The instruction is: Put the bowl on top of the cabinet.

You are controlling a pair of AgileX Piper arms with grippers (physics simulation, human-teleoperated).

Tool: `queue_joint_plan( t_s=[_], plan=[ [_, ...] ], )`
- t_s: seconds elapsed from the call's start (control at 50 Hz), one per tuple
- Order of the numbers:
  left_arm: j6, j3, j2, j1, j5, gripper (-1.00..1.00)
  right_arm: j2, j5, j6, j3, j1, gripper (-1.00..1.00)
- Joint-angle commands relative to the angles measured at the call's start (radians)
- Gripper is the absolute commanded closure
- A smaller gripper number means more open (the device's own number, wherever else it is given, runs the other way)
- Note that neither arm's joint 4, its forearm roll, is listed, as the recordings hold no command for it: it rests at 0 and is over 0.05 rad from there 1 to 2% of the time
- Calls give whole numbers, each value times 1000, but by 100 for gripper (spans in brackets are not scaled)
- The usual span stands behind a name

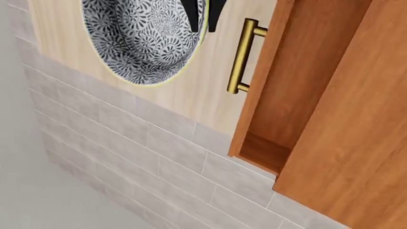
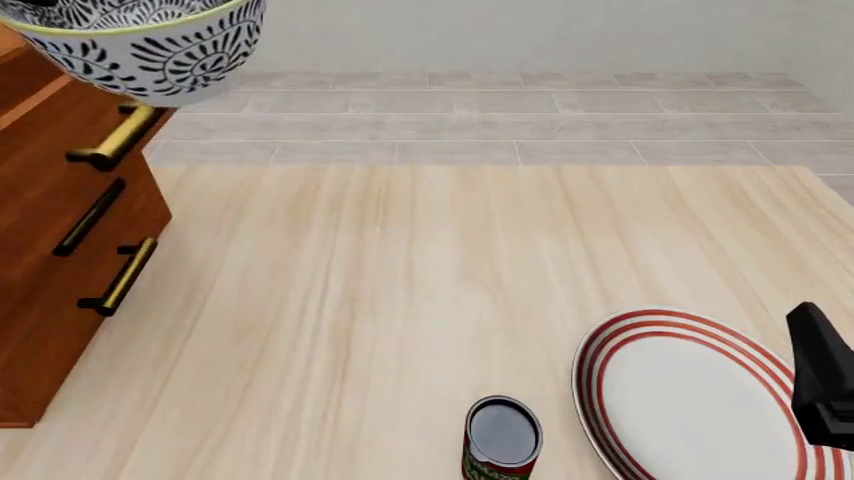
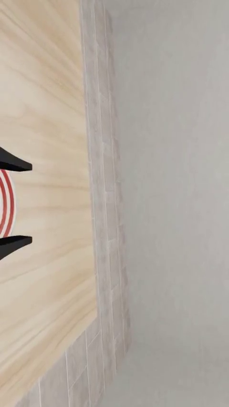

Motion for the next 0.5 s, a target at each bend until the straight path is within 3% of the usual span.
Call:
queue_joint_plan(
  t_s=[0.02, 0.5],
  plan=[
    [-2, -26, -3, 52, 14, 100, 0, 1, -2, 0, 2, -100],
    [-13, -51, 3, 140, 31, 100, 0, 2, -3, 0, 3, -100]
  ],
)
